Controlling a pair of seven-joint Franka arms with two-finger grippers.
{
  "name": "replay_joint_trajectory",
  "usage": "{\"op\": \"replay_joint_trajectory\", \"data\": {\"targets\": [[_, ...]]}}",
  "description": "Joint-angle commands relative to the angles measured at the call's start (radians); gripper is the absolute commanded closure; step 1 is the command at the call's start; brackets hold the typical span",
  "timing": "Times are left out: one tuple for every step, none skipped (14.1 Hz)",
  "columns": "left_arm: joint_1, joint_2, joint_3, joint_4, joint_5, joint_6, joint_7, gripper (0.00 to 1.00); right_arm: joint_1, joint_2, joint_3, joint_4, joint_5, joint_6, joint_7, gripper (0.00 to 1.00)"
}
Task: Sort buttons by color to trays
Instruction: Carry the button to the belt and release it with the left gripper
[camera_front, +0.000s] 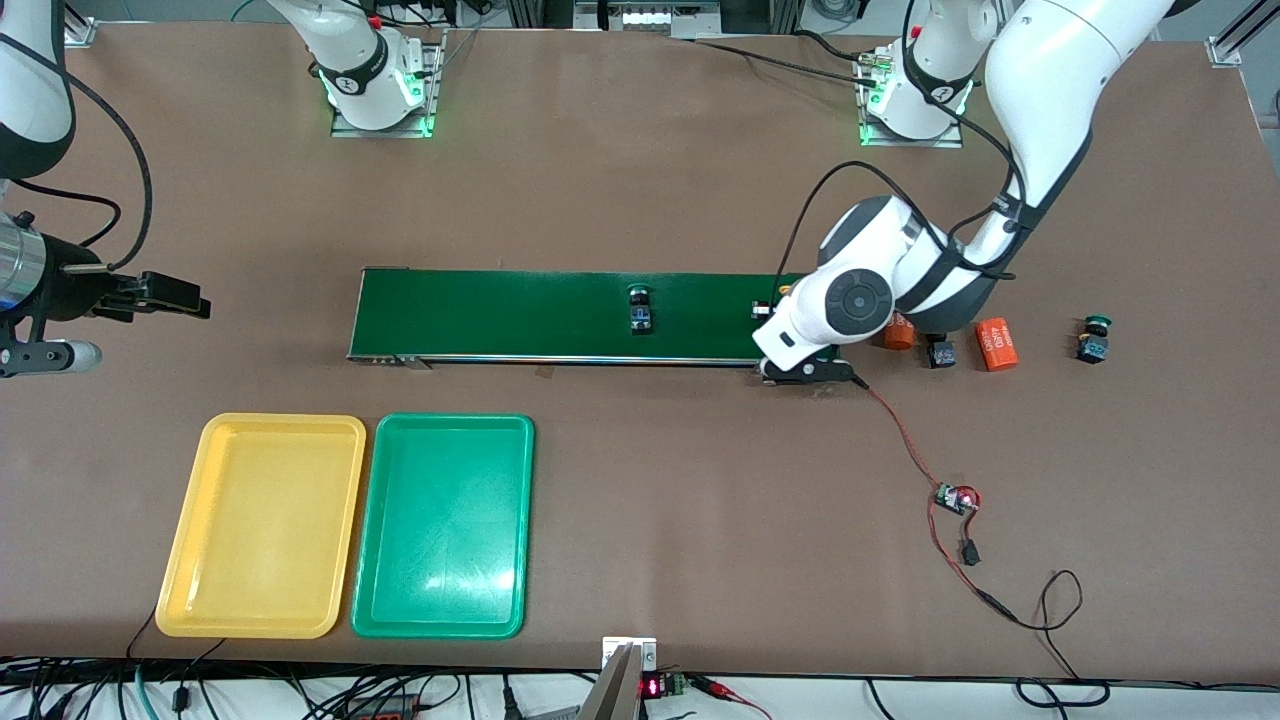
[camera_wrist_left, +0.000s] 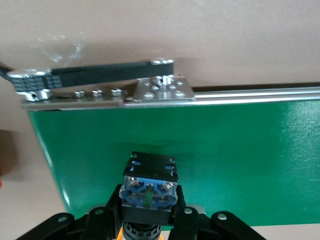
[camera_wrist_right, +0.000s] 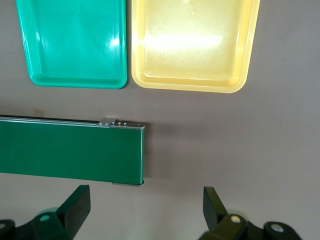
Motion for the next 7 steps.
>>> {"op": "replay_joint_trajectory", "data": {"targets": [[-0.004, 0.002, 0.006, -0.006, -0.006, 0.017, -0.012, 0.95, -0.005, -0.013, 0.002, -0.012, 0.012, -0.033, -0.012, 0.0], [-0.004, 0.005, 0.009, -0.006, -0.006, 0.017, -0.012, 0.83, -0.006, -0.015, 0.001, -0.011, 0.012, -0.044, -0.012, 0.0], [-0.005, 0.017, 0.011, -0.005, -0.001, 0.017, -0.012, 0.71, -0.013, -0.015, -0.001, -0.012, 0.012, -0.05, -0.013, 0.0], [-0.007, 0.02, 0.013, -0.003, 0.001, 0.018, -0.012, 0.59, -0.016, -0.013, -0.001, -0.014, 0.011, -0.057, -0.013, 0.0], [-0.007, 0.026, 0.016, 0.003, 0.002, 0.018, -0.011, 0.42, -0.016, -0.015, -0.001, -0.014, 0.011, -0.068, -0.013, 0.0], [-0.007, 0.028, 0.016, 0.008, 0.002, 0.018, -0.006, 0.0, -0.016, -0.013, 0.001, -0.02, 0.012, -0.071, -0.015, 0.0], [-0.005, 0.026, 0.014, 0.014, 0.002, 0.018, -0.006, 0.0, -0.01, -0.018, 0.005, -0.041, 0.011, -0.067, -0.015, 0.0]]}}
